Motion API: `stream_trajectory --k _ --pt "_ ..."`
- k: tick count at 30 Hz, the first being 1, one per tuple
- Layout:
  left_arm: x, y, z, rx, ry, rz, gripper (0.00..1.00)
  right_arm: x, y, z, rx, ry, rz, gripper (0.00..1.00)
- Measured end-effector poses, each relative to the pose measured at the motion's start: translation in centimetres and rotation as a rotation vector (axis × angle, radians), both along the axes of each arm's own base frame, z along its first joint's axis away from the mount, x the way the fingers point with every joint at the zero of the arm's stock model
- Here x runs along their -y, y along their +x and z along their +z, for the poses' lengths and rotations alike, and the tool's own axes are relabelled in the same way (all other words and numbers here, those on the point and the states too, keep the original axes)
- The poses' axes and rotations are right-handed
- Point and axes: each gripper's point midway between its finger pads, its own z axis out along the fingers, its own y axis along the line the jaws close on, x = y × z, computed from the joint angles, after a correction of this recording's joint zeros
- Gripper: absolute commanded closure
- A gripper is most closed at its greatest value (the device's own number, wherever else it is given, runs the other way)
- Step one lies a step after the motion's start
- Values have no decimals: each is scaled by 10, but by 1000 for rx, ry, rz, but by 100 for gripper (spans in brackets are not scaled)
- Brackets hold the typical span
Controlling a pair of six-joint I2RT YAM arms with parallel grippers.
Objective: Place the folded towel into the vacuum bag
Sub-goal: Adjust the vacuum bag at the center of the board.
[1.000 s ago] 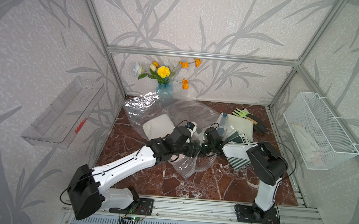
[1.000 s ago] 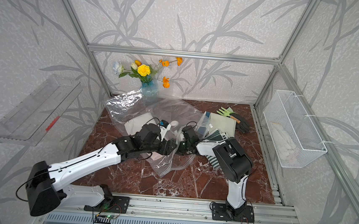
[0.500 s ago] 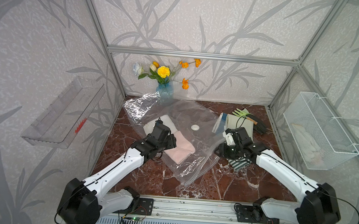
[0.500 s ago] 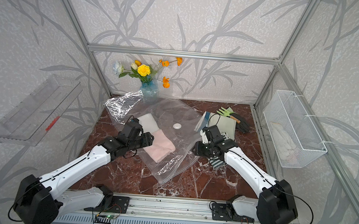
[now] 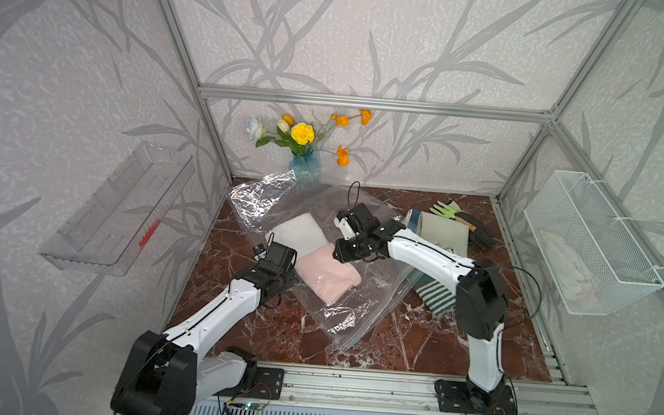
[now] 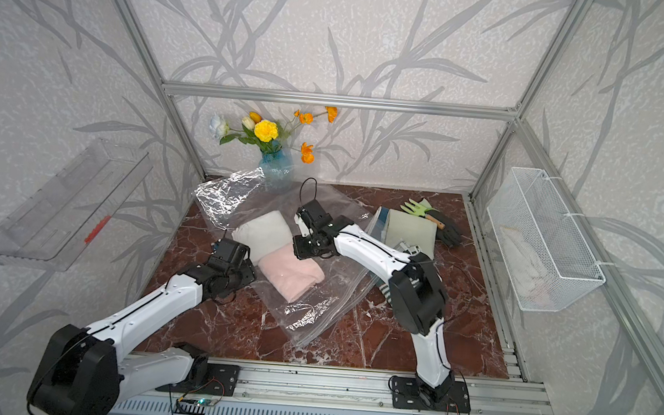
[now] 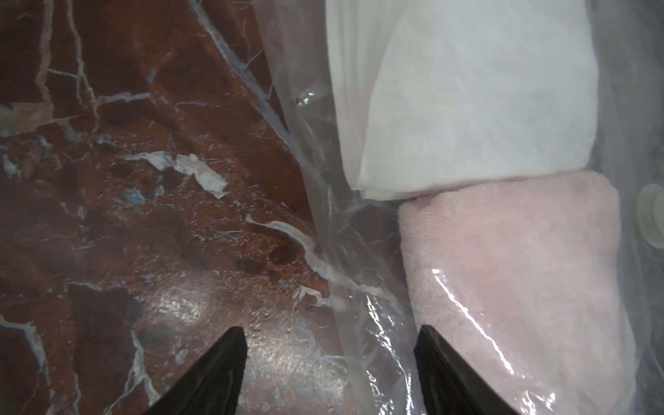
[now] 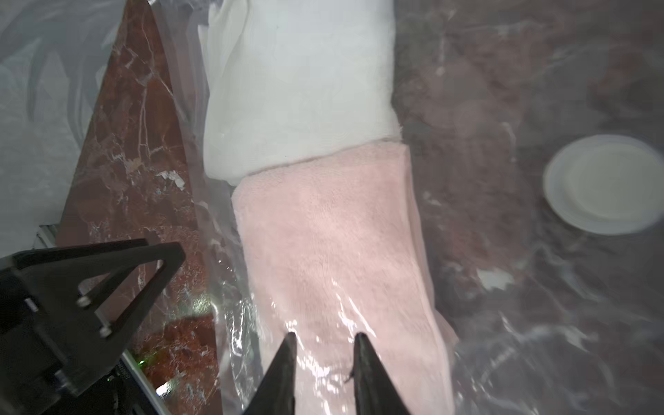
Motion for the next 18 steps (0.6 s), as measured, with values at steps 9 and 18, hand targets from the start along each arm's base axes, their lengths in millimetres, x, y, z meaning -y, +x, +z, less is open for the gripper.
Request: stream_trajectory --k 9,18 --pt "-2 25 -31 -21 -46 36 22 -15 -15 -63 -157 32 -1 52" --pt "19 77 -36 -21 -97 -36 23 -35 -72 -64 -255 158 -21 54"
